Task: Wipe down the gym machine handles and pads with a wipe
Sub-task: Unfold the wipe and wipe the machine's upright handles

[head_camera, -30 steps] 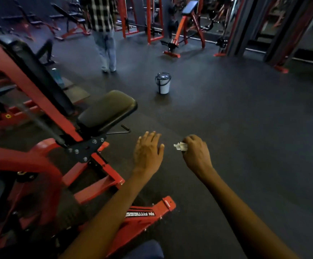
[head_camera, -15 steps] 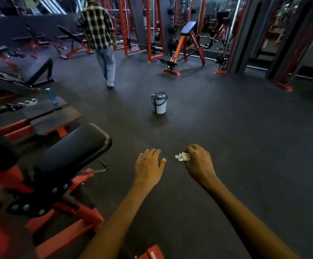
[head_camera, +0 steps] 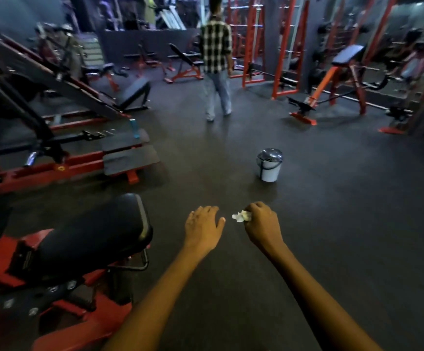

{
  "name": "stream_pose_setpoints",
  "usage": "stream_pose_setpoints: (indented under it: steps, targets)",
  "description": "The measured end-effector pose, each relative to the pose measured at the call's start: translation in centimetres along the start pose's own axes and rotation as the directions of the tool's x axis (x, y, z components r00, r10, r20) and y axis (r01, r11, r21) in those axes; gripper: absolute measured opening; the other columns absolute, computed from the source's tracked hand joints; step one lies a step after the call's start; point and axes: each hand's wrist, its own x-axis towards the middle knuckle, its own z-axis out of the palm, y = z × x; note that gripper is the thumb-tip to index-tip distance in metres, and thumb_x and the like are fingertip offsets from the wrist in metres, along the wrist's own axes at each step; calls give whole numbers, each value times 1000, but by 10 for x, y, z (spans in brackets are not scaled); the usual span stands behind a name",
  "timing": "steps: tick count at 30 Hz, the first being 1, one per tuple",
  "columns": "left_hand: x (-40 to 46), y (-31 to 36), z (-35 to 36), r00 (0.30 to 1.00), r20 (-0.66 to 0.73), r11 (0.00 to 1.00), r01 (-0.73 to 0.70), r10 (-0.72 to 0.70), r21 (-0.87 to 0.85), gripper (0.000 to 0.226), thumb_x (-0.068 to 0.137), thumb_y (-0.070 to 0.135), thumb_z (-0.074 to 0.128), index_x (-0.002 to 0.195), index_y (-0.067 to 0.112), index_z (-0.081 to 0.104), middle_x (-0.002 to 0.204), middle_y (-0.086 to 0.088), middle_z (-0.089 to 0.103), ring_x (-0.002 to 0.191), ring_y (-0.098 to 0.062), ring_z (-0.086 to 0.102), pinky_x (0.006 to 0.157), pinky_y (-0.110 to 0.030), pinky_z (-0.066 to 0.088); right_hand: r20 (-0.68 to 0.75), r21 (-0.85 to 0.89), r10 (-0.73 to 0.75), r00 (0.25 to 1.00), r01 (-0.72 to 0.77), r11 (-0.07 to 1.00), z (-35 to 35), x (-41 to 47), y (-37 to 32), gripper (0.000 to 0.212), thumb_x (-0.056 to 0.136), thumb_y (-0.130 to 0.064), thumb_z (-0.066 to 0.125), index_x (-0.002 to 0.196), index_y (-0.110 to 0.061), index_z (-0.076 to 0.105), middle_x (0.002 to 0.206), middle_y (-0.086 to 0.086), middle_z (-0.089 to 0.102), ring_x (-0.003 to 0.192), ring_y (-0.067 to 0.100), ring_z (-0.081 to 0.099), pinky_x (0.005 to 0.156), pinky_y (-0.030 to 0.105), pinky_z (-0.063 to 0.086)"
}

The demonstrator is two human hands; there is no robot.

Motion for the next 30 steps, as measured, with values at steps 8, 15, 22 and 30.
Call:
stream_pose_setpoints:
  steps: [8,15,22,30]
  targets:
    - [163,22,9,969,-40,969,246,-245,15,48,101,39,42,144,18,40,146,-3,45,134,-19,41,113,-36,31,142,-2,-219,965,222,975,29,193,61,14,87,-12,58,99,-8,64,105,9,60,93,27,56,78,31,39]
    - [280,-5,15,873,-91,877,479,-479,-24,48,101,38,45,144,18,41,145,-4,47,133,-20,42,112,-37,33,241,129,-358,902,336,933,79,343,55,11,89,-11,55,95,-10,63,100,7,61,87,22,58,82,35,47]
    - [398,-86,6,768,-156,780,624,-622,-37,48,101,38,44,144,18,41,146,-3,46,134,-19,41,113,-36,32,317,207,-502,805,458,865,161,486,7,11,89,-15,54,95,-11,63,98,6,60,87,21,57,80,32,44]
    - [510,-174,-27,638,-224,667,741,-737,-83,45,101,38,44,142,19,43,143,-1,48,131,-17,44,111,-34,33,356,344,-654,667,557,756,227,620,-75,14,88,-18,59,99,-10,63,104,8,60,94,25,59,82,38,48]
